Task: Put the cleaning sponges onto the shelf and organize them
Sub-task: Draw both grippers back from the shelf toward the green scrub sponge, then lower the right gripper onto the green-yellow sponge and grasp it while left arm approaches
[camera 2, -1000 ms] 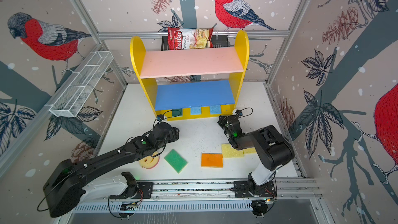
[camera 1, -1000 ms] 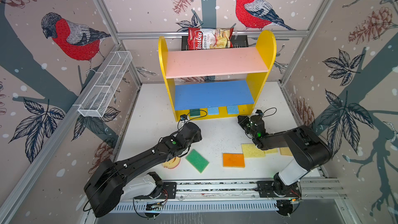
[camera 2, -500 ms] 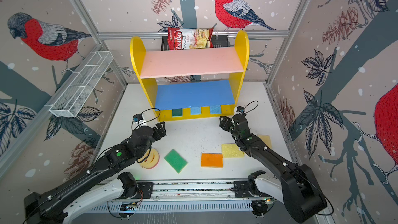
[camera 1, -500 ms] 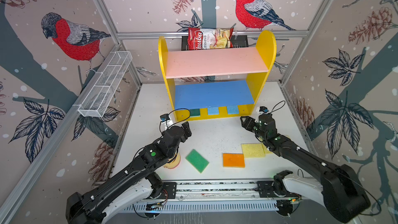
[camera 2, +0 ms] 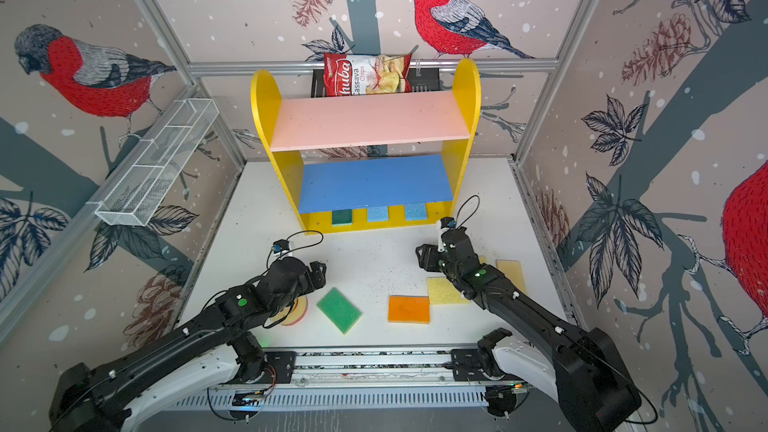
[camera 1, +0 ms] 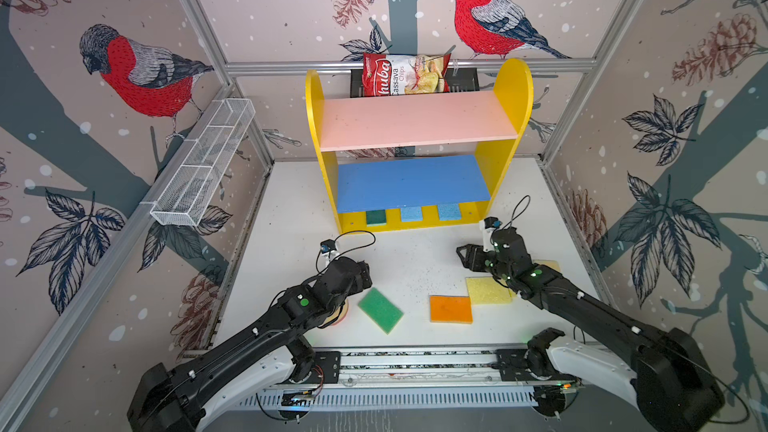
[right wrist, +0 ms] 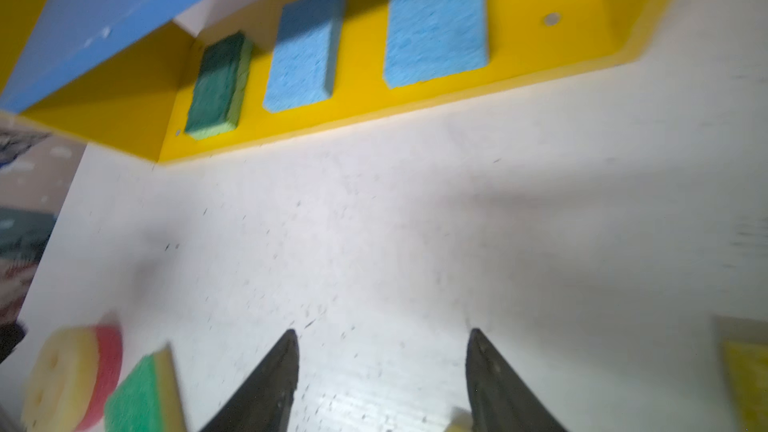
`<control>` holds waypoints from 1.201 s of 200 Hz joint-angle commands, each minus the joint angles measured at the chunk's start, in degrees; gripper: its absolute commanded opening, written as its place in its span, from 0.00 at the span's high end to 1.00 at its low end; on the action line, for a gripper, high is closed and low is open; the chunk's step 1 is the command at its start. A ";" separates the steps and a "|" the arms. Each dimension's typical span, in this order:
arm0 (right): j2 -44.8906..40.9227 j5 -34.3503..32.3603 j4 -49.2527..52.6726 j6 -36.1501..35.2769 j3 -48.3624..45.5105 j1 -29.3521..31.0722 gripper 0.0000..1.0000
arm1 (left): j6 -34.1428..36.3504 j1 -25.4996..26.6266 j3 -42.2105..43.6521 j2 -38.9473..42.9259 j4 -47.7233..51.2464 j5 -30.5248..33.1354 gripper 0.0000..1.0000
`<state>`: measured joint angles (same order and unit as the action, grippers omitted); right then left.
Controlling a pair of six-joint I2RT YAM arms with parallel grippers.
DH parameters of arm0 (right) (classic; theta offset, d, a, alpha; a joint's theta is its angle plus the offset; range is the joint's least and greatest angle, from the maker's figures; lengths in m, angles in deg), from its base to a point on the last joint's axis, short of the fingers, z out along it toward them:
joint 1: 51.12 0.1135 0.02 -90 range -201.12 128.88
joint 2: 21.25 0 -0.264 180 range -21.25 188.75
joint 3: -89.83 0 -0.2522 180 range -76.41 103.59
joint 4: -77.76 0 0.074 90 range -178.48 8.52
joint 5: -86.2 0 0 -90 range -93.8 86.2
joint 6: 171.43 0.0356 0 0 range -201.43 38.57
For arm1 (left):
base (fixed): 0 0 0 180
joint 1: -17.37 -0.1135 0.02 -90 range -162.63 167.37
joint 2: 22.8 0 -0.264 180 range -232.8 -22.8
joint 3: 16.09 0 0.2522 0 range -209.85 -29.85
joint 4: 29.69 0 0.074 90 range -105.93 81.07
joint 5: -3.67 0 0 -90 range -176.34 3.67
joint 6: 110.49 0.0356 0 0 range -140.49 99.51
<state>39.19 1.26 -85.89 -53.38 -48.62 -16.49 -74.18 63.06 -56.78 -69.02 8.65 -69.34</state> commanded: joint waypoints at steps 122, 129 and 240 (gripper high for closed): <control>29.73 -8.14 -1.35 -11.76 18.08 35.70 0.29 | -1.49 -0.03 0.51 7.47 -1.17 4.53 0.05; 30.96 -7.90 -1.32 -12.15 19.02 36.22 0.29 | -1.65 -0.20 0.74 8.23 -1.81 5.00 0.05; 36.96 -2.53 -2.63 -13.38 22.24 33.36 0.42 | -6.16 -3.12 5.83 13.49 -3.49 4.67 0.04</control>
<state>75.39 -4.10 -87.14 -66.45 -27.50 17.44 -80.26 60.70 -50.88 -54.92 6.62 -63.51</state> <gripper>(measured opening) 0.549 0.962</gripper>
